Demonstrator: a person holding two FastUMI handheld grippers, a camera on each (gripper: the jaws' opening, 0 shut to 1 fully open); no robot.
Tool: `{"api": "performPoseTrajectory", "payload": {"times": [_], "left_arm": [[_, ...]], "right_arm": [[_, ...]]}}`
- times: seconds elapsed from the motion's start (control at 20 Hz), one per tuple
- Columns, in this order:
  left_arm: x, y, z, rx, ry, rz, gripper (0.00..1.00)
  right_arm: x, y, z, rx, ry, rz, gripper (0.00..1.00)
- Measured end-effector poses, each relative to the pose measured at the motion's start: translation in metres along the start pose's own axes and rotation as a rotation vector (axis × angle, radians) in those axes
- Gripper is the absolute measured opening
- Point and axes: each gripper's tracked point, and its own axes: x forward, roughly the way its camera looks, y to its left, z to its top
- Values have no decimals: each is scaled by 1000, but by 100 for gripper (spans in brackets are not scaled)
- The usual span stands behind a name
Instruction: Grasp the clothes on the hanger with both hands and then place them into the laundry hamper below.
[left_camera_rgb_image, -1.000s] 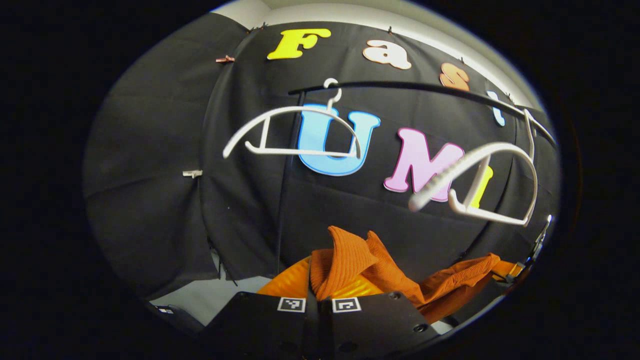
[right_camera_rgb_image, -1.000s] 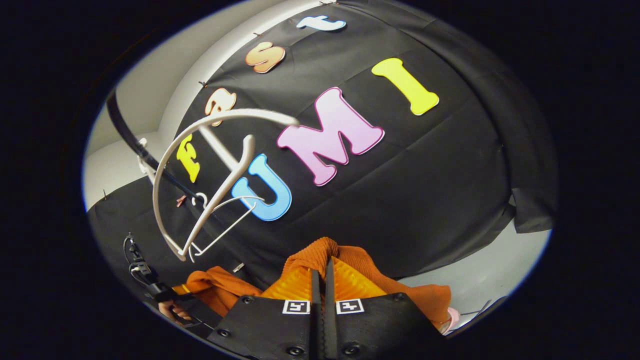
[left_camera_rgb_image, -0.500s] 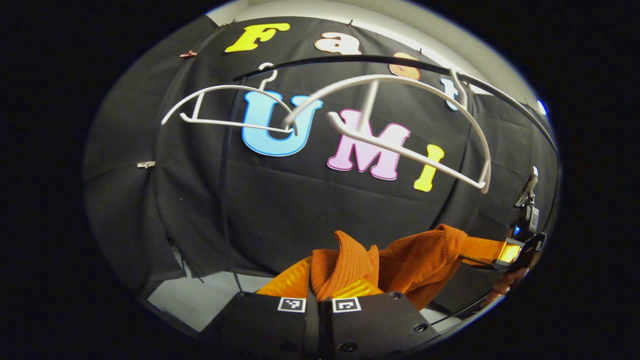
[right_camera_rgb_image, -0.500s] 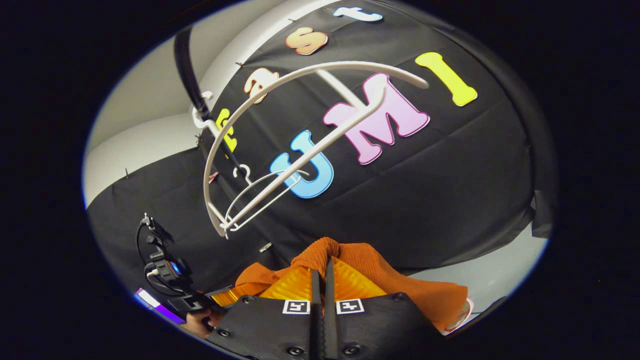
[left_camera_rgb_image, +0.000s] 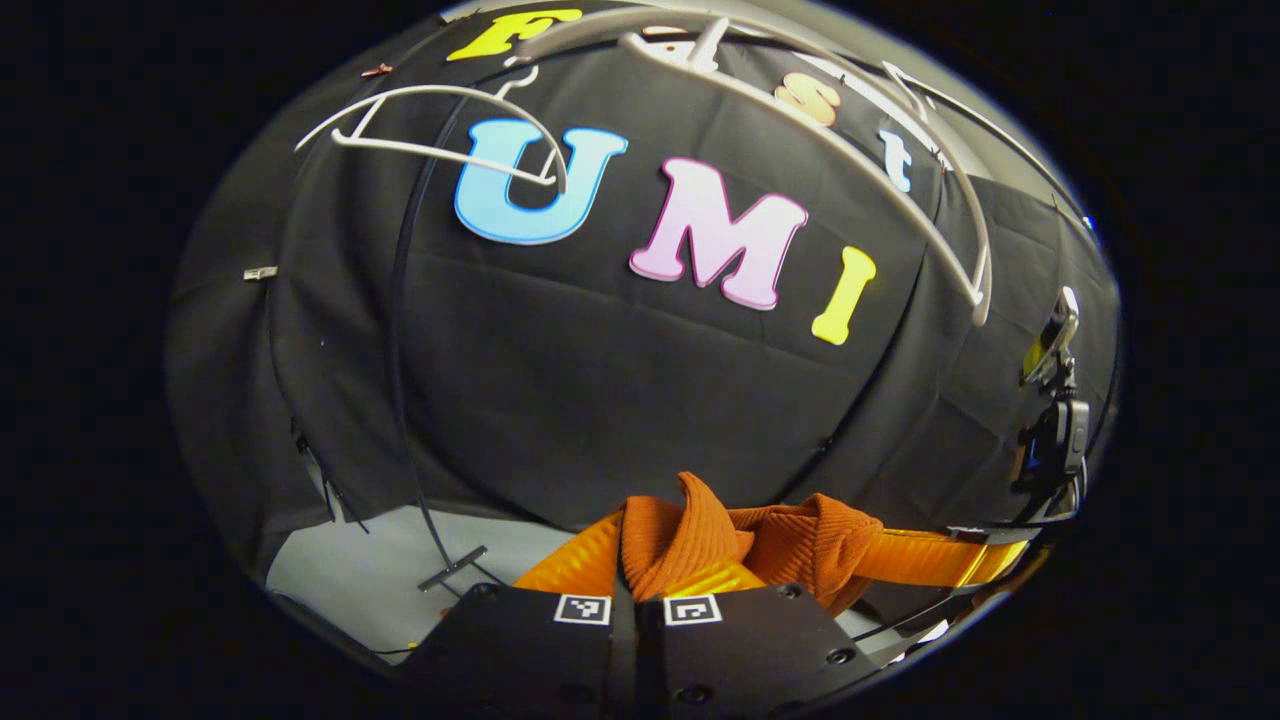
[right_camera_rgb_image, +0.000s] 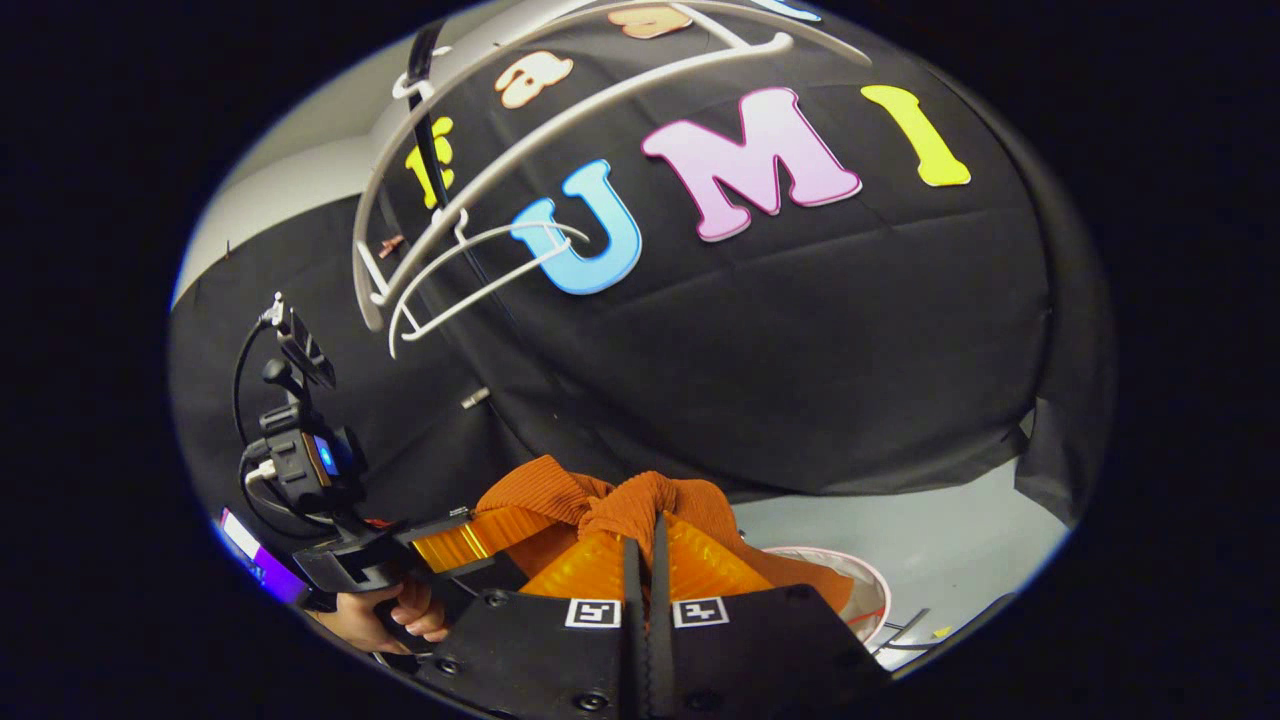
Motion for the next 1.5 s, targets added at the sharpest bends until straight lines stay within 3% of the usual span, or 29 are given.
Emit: {"api": "performPoseTrajectory", "payload": {"times": [0.3,0.5,0.6,0.7,0.8,0.85,0.9,0.95,1.0,1.15,1.5], "left_arm": [[38,10,-76,33,148,59,5],[43,6,-98,77,226,125,7],[44,2,-105,90,255,136,11],[47,3,-111,115,263,138,29],[42,1,-107,147,244,138,52],[40,4,-110,159,239,139,69],[37,5,-108,168,236,141,77],[32,7,-108,178,231,146,80],[30,8,-105,188,229,151,86],[19,11,-99,215,223,166,91],[-24,4,-64,191,158,152,91]], "right_arm": [[30,-56,-62,-78,163,-148,5],[34,-91,-96,-136,256,-260,6],[32,-105,-113,-178,306,-293,10],[26,-112,-122,-208,344,-320,18],[25,-114,-117,-217,317,-339,59],[24,-119,-111,-229,302,-366,80],[21,-124,-110,-240,299,-396,100],[19,-124,-107,-246,297,-407,96],[20,-124,-106,-248,290,-408,96],[12,-119,-97,-285,264,-417,100],[-15,-74,-73,-251,152,-418,100]]}}
